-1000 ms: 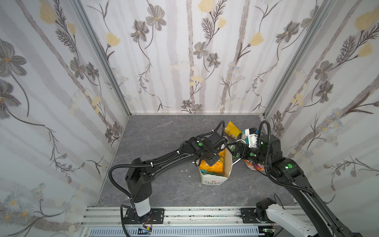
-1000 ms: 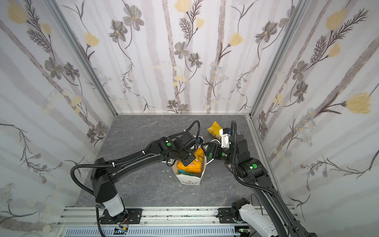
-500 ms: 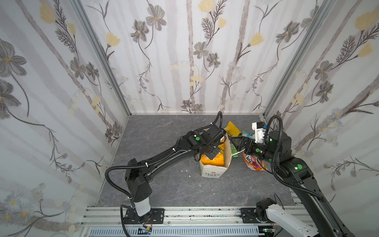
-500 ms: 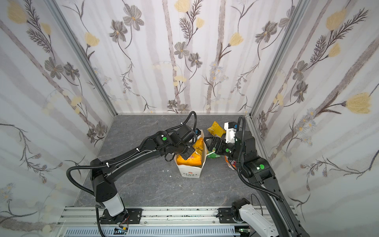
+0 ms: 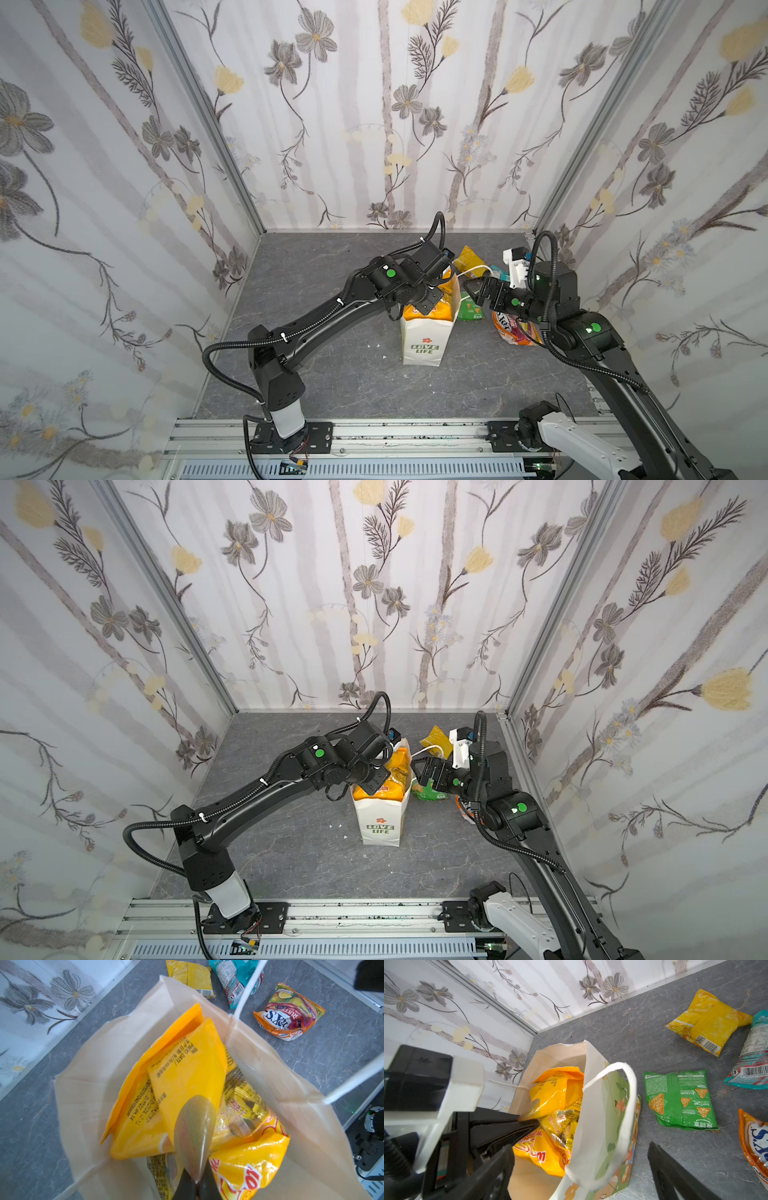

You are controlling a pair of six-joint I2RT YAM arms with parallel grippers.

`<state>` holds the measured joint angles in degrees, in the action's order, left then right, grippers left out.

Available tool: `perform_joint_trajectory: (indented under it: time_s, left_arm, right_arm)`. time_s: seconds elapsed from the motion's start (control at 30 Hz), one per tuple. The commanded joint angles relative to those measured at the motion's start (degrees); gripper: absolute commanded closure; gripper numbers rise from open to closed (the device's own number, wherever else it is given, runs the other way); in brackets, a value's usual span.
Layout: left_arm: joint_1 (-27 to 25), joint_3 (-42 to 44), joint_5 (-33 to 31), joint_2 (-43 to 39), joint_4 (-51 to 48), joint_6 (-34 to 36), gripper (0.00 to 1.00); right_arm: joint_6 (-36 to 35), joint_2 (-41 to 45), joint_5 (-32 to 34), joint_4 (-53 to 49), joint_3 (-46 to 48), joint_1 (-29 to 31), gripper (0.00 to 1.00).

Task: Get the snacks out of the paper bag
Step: 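Lift the yellow mango bag out with the left gripper toward the right gripper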

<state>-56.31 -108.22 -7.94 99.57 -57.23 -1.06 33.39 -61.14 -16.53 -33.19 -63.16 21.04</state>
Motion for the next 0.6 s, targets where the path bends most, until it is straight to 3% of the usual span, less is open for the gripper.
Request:
perform_joint_trajectory:
  time_s: [0.0, 0.37, 0.57]
  left_arm:
    - [0.2, -2.3, -3.6, -0.7, 0.8, 0.8, 1.00]
    - [0.5, -12.6, -7.5, -0.8, -0.3, 2.6, 1.00]
    - [0.2, -16.3, -4.9, -2.8, 1.4, 1.7, 1.00]
  right_arm:
    - [0.1, 0.8, 0.9, 1.6, -1.6, 0.0, 0.00]
    - [2.5, 5.8, 4.4, 3.9, -5.3, 0.0, 0.00]
    - [4.7, 8.7, 0.0, 10.2, -4.1, 0.0, 0.00]
